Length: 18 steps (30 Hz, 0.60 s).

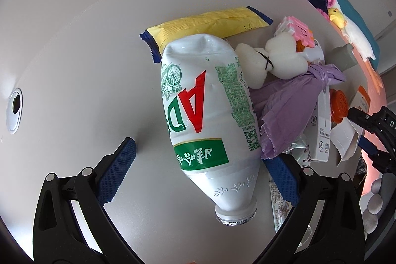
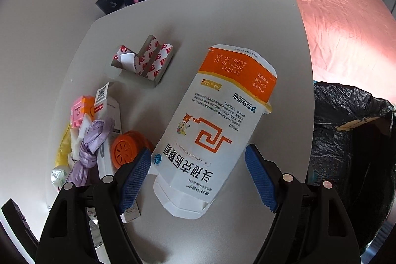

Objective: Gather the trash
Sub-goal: 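Grasp the white green-label bottle with the left tool while the right tool grasps the white-orange carton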

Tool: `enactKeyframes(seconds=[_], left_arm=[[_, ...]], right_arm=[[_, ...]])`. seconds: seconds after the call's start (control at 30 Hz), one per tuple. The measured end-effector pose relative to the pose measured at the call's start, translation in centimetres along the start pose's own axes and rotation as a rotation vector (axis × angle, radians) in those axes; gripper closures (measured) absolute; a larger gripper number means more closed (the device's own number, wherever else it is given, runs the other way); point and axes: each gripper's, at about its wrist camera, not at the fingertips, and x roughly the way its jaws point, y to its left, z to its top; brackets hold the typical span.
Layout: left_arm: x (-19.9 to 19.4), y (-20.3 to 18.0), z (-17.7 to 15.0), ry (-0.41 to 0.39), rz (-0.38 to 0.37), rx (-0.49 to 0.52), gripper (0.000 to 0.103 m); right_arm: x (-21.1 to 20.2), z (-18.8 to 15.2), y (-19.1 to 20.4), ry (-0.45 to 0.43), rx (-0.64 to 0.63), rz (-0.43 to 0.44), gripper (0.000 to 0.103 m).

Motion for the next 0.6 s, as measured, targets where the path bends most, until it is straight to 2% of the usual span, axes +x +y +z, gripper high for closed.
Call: enactKeyframes(seconds=[0.13,0.27,0.33,0.43,0.47,0.53,0.6], left_arm=[[0.1,0.3,0.4,-0.013,0.049,-0.008,0.006],[0.2,0.9,0.9,-0.012,0.038,-0.041,0.006],[0.6,0.5,1.5,0.002,0.050,-0.019,0.006],[1.2,-0.1,1.7,0.026,0.122,0.045,0.006],[1.2,-0.1,1.7,0.026,0.124,0.046,0.006],[1.1,0.0,1.7,0.026,0.118,0.034,0.006],[1.0,0.2,1.7,0.018,0.112,0.030,0.007]], right_arm=[[0.4,0.6,0.4,-0.012,0.021,-0.037,0.023],[0.8,1.2,0.8,-0.020,0.037,-0.077,0.022],[1.1,1.5,1.1,-0.024,0.026,-0.115,0.022],[1.4,2.1,1.2,-0.017,0.023,-0.130,0.018],[1.5,2.2,1.3,-0.013,0.009,-0.137,0.018],[1.7,2.2,1.5,-0.005,-0.038,-0.154,0.019],[1.6,2.0,1.6,-0.012,-0.067,-0.154,0.025]])
